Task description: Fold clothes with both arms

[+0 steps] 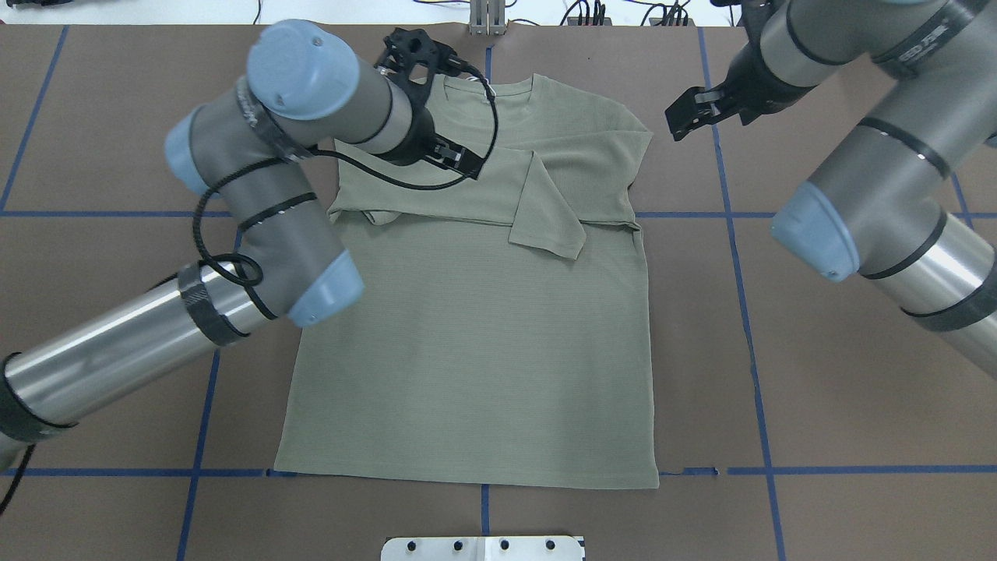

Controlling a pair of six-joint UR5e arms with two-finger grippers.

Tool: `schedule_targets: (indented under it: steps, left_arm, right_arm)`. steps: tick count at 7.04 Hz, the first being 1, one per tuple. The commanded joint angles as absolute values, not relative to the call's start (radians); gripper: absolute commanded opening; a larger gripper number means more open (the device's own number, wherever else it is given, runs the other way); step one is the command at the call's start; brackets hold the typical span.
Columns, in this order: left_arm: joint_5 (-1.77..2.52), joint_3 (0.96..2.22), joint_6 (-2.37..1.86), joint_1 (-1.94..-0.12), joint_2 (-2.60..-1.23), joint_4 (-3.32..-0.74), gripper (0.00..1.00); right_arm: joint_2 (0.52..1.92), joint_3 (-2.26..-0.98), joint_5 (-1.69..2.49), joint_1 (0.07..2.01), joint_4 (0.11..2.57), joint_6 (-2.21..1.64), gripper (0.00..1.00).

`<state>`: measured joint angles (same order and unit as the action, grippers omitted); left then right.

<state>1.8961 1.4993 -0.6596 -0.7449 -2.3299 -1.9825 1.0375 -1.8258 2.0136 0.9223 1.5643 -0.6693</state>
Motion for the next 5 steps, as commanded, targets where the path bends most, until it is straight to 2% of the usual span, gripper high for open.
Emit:
schedule_targets:
  steps: [1, 3, 5]
  left_arm:
    - [1.945, 1.58, -0.389, -0.891, -2.18, -1.93, 1.0]
    - [2.027, 1.594, -0.318, -0.948, -2.079, -2.024, 1.0]
    - [2.079, 1.594, -0.328, -0.954, -2.054, -2.065, 1.0]
  right_arm:
    - [0.971, -1.722, 1.892, 0.801, 1.482, -0.763, 0.99]
    - [0.799, -1.523, 1.74, 0.695, 1.483, -0.823, 0.96]
    - [0.674, -1.346, 1.622, 0.606, 1.486, -0.882, 0.89]
